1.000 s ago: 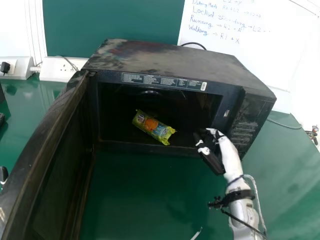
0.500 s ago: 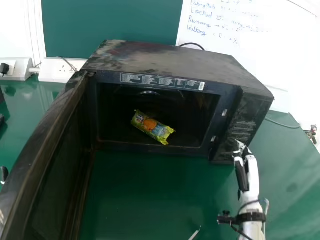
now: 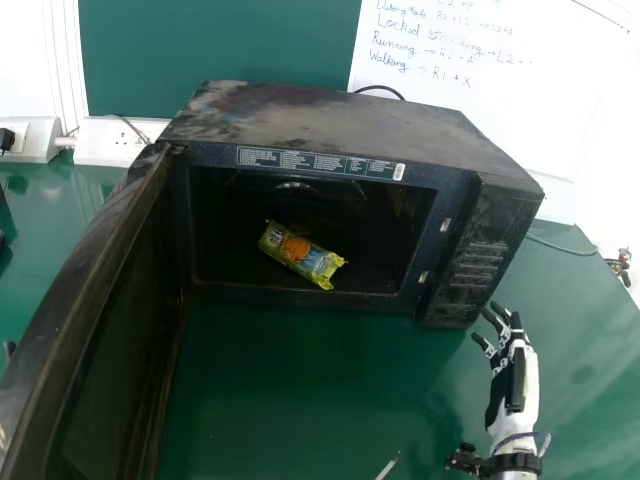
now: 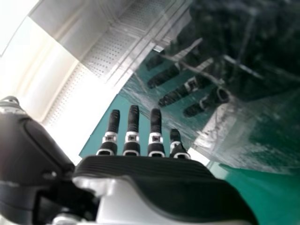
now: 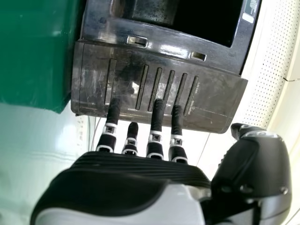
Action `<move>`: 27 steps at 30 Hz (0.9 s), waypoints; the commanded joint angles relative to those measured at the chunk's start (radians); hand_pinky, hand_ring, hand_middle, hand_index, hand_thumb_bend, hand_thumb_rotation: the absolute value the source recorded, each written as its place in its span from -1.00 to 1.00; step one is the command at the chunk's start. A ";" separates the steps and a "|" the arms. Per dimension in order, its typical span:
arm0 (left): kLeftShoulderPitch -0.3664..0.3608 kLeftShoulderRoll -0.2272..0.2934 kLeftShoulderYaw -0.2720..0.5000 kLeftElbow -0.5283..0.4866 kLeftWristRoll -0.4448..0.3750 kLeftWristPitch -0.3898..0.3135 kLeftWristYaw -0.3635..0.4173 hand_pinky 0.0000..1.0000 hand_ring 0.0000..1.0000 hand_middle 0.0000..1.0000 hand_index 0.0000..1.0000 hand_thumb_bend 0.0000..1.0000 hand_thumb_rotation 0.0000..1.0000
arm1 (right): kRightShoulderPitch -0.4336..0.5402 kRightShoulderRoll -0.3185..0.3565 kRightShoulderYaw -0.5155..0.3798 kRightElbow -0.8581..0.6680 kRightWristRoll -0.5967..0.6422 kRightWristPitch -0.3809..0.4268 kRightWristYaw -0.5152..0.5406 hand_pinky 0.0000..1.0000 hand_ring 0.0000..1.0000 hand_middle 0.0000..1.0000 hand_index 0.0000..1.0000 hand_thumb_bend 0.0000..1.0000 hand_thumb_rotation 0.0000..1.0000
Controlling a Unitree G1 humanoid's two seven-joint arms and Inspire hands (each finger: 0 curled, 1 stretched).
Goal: Put biscuit inside oven
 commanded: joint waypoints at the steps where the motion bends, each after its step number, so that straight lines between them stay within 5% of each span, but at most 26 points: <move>1: 0.000 -0.012 0.015 0.018 0.009 -0.041 -0.012 0.81 0.80 0.81 0.85 0.83 0.41 | 0.016 -0.006 -0.019 -0.007 0.030 -0.002 0.025 0.62 0.71 0.66 0.66 0.28 -0.45; 27: -0.160 0.004 0.029 0.384 0.259 -0.743 0.074 0.82 0.87 0.91 1.00 0.67 0.59 | 0.002 0.003 -0.122 0.130 0.135 -0.016 0.083 0.66 0.72 0.66 0.65 0.31 -0.33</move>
